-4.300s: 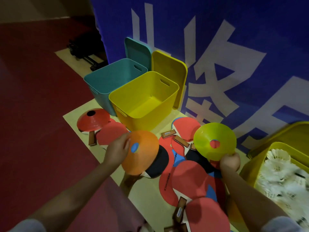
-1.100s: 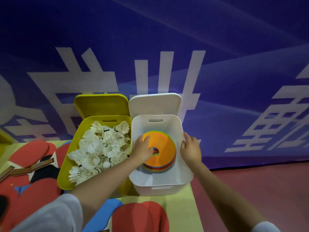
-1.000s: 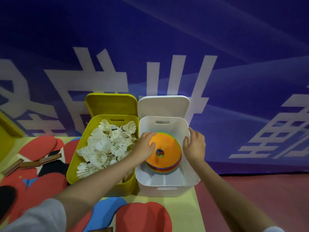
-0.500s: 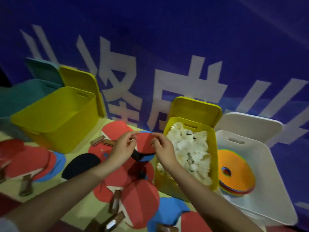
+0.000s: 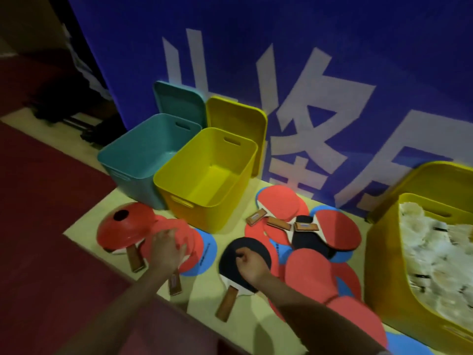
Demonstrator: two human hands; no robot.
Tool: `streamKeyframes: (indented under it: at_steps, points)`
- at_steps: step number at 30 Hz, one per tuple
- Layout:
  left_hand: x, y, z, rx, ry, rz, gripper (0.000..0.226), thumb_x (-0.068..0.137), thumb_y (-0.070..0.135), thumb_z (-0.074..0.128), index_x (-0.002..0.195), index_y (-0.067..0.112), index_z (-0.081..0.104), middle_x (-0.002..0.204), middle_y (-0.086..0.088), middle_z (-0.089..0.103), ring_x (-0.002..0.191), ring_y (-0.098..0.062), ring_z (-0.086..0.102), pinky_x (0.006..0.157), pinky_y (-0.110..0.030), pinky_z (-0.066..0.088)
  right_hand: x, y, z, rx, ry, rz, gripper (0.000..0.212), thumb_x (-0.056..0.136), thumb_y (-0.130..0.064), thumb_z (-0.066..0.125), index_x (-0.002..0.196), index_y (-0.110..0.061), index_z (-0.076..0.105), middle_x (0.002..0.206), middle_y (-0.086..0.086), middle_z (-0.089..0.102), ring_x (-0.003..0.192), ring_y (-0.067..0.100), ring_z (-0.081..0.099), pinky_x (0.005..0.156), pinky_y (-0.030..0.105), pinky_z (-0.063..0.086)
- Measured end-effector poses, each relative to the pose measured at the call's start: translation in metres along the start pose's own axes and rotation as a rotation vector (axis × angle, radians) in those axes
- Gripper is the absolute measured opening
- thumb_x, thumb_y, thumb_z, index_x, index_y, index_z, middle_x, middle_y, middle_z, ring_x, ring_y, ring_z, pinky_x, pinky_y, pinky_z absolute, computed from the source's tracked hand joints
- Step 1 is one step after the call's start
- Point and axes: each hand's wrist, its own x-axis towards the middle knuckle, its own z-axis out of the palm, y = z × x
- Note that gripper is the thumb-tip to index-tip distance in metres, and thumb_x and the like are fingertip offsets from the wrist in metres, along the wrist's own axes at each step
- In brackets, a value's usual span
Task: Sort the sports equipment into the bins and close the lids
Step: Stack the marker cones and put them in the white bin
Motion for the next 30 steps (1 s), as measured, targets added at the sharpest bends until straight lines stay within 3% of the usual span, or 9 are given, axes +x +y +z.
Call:
streamKeyframes:
  at_steps: [4,8,12,16,20,24,27,29,30]
  points:
    - [0.038,-0.051,-0.013,0.006,0.116,-0.143,0.060,0.088,0.039,0.057,0.139,0.011,0.042,0.137,-0.026,0.041,0.130,-0.041,0.033,0.101,-0.050,0.036,0.019,-0.018,0.028,-0.032,-0.012,0.045,0.035,0.095,-0.014,0.043,0.129,-0.008,0.053,0.118,0.011,0.064,0.108,0.026,0.059,0.086,0.028,0.042]
    - [0.081,-0.087,-0.020,0.108,0.019,-0.179,0.083,0.082,0.045,0.065,0.148,0.014,0.024,0.151,-0.022,0.021,0.142,-0.038,0.013,0.109,-0.052,0.024,0.039,-0.029,0.046,-0.011,-0.002,0.090,0.039,0.094,-0.017,0.042,0.130,-0.009,0.053,0.129,0.009,0.059,0.117,0.024,0.055,0.091,0.026,0.042]
    - [0.103,-0.115,-0.014,0.245,-0.120,-0.202,0.092,0.076,0.055,0.067,0.148,0.021,0.022,0.143,-0.020,0.029,0.133,-0.037,0.027,0.106,-0.051,0.031,0.055,-0.035,0.060,-0.016,-0.021,0.119,0.042,0.094,-0.020,0.043,0.135,-0.012,0.049,0.136,0.006,0.054,0.123,0.023,0.051,0.094,0.026,0.040]
    - [0.097,-0.110,-0.024,0.234,-0.068,-0.099,0.100,0.068,0.055,0.073,0.148,0.025,0.023,0.131,-0.020,0.038,0.122,-0.037,0.034,0.097,-0.051,0.035,0.063,-0.034,0.066,0.035,-0.020,0.121,0.042,0.094,-0.017,0.044,0.135,-0.013,0.048,0.131,0.005,0.057,0.113,0.022,0.057,0.083,0.024,0.040]
    - [0.062,-0.092,-0.044,-0.003,-0.083,-0.044,0.107,0.065,0.059,0.075,0.150,0.027,0.016,0.131,-0.019,0.035,0.124,-0.036,0.030,0.099,-0.051,0.035,0.063,-0.046,0.064,0.204,0.001,0.068,0.034,0.096,-0.017,0.045,0.129,-0.013,0.051,0.098,0.002,0.061,0.086,0.016,0.059,0.068,0.020,0.042]
    - [0.012,-0.062,-0.072,-0.275,-0.183,-0.002,0.103,0.066,0.065,0.070,0.149,0.037,0.015,0.126,-0.008,0.034,0.121,-0.026,0.034,0.098,-0.042,0.038,0.061,-0.068,0.054,0.355,-0.017,0.000,0.037,0.096,-0.019,0.048,0.133,-0.017,0.047,0.095,0.007,0.061,0.079,0.018,0.059,0.067,0.023,0.044]
    - [-0.017,-0.038,-0.094,-0.551,-0.241,0.090,0.080,0.067,0.066,0.057,0.139,0.048,0.026,0.124,0.002,0.035,0.117,-0.016,0.046,0.099,-0.030,0.042,0.056,-0.074,0.041,0.412,-0.012,-0.053,0.049,0.093,-0.027,0.054,0.140,-0.020,0.041,0.117,0.004,0.057,0.093,0.015,0.058,0.075,0.023,0.045]
    - [-0.033,-0.019,-0.104,-0.672,-0.263,0.151,0.058,0.084,0.051,0.057,0.136,0.044,0.033,0.135,0.007,0.037,0.122,-0.005,0.042,0.102,-0.011,0.033,0.050,-0.073,0.029,0.474,-0.005,-0.058,0.056,0.088,-0.036,0.055,0.141,-0.022,0.040,0.128,0.005,0.053,0.110,0.017,0.055,0.077,0.020,0.044]
    - [-0.041,-0.010,-0.109,-0.720,-0.276,0.159,0.050,0.092,0.040,0.055,0.138,0.039,0.036,0.139,0.009,0.036,0.123,0.002,0.039,0.094,0.002,0.026,0.045,-0.071,0.024,0.517,-0.002,-0.054,0.056,0.089,-0.036,0.056,0.141,-0.022,0.039,0.129,0.004,0.053,0.112,0.016,0.053,0.078,0.020,0.043]
